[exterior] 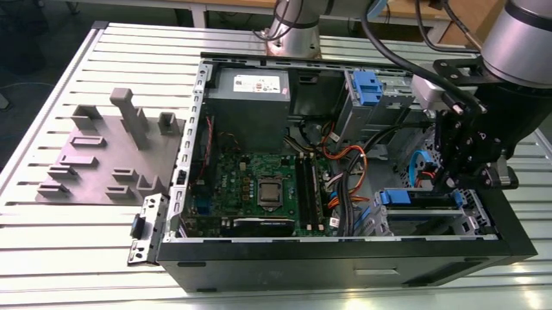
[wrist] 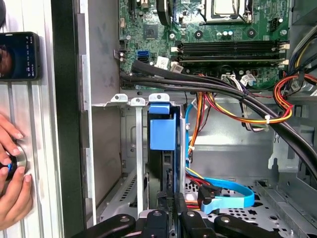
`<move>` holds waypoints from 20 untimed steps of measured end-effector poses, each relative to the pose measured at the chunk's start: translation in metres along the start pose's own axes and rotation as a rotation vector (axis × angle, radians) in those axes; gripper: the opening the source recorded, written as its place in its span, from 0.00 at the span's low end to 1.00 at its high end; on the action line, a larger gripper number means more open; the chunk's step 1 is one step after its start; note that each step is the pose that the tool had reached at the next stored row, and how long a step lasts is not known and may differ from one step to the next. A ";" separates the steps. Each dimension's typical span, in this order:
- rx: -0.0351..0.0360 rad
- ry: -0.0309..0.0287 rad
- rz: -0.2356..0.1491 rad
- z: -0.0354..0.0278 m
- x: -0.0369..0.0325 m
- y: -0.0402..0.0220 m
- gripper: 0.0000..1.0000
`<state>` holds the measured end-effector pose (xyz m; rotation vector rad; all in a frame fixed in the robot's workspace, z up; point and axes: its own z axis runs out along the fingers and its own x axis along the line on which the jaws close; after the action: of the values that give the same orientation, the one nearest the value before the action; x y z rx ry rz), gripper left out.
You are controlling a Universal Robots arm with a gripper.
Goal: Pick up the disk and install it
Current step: 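Insert the first disk wire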
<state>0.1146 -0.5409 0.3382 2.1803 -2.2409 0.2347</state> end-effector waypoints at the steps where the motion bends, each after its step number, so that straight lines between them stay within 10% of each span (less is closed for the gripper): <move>1: 0.0009 -0.0006 0.000 0.0005 -0.0001 0.0001 0.16; 20: 0.0021 -0.0018 0.002 0.0061 -0.0006 0.0021 0.16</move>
<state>0.1131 -0.5409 0.3318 2.1800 -2.2451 0.2354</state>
